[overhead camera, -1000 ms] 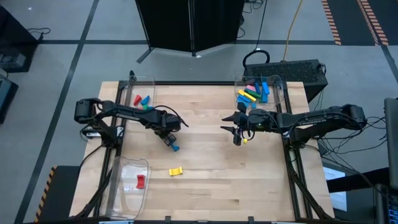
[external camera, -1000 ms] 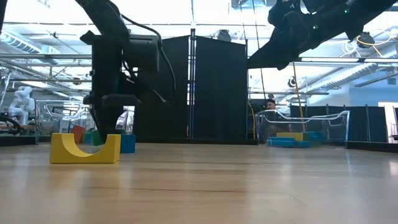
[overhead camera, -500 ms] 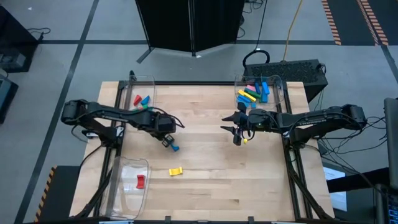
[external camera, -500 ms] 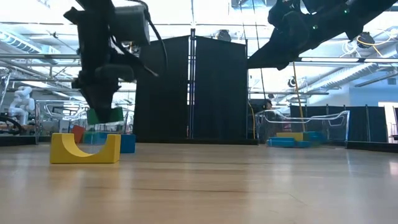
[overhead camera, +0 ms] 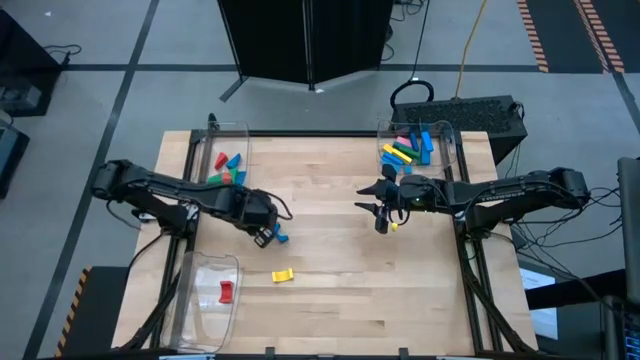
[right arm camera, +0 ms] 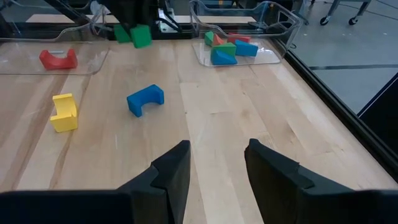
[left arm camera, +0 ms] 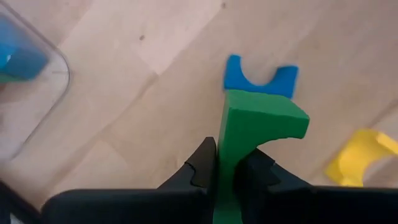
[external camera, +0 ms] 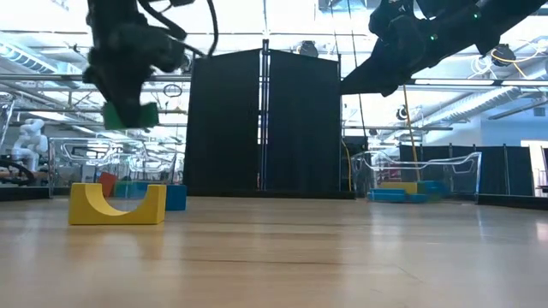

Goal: Sort blocks by size
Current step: Put the green arch block into the bottom left transparent bin

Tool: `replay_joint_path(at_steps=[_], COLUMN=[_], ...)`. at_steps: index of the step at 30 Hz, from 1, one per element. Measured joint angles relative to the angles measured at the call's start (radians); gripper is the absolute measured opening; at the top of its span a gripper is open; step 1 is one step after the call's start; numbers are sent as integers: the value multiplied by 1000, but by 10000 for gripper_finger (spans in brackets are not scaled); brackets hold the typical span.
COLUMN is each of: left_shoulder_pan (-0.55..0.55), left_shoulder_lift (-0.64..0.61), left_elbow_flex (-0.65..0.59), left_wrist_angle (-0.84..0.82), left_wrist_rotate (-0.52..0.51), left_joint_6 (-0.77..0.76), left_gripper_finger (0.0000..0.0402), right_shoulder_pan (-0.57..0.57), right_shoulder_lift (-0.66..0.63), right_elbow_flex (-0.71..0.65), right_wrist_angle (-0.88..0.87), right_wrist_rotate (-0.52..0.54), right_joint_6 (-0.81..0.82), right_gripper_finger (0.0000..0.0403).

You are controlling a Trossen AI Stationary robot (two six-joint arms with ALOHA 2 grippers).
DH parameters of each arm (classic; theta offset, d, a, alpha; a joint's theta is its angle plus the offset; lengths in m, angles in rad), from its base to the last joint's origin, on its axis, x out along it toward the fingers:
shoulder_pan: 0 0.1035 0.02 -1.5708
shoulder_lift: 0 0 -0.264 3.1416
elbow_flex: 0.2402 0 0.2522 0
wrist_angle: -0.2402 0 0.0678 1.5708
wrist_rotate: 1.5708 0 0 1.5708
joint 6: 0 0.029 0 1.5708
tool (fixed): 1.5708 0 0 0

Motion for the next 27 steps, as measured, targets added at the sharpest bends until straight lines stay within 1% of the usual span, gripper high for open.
replay_joint_path(at_steps=[3,6,12,18,27], left_shoulder_pan=[-54,-113,-227,-356,-566], left_shoulder_lift=[-1,-20,-68,-86,-86], left_elbow_flex=[24,38,66,84,84], left_wrist_angle=[-42,-50,-66,-157,-162], left_wrist_rotate=[0,-3,-40,-43,-12], left_joint_6=[-40,-105,-243,-409,-689], left_gripper_finger=[37,37,37,38,38], right_shoulder_pan=[0,0,0,0,0], right_shoulder_lift=[0,0,0,0,0], right_elbow_flex=[0,0,0,0,0], right_wrist_angle=[-1,-1,-1,-1,-1], right_wrist_rotate=[0,0,0,0,0], right_joint_6=[0,0,5,7,14], right_gripper_finger=[148,148,148,148,148])
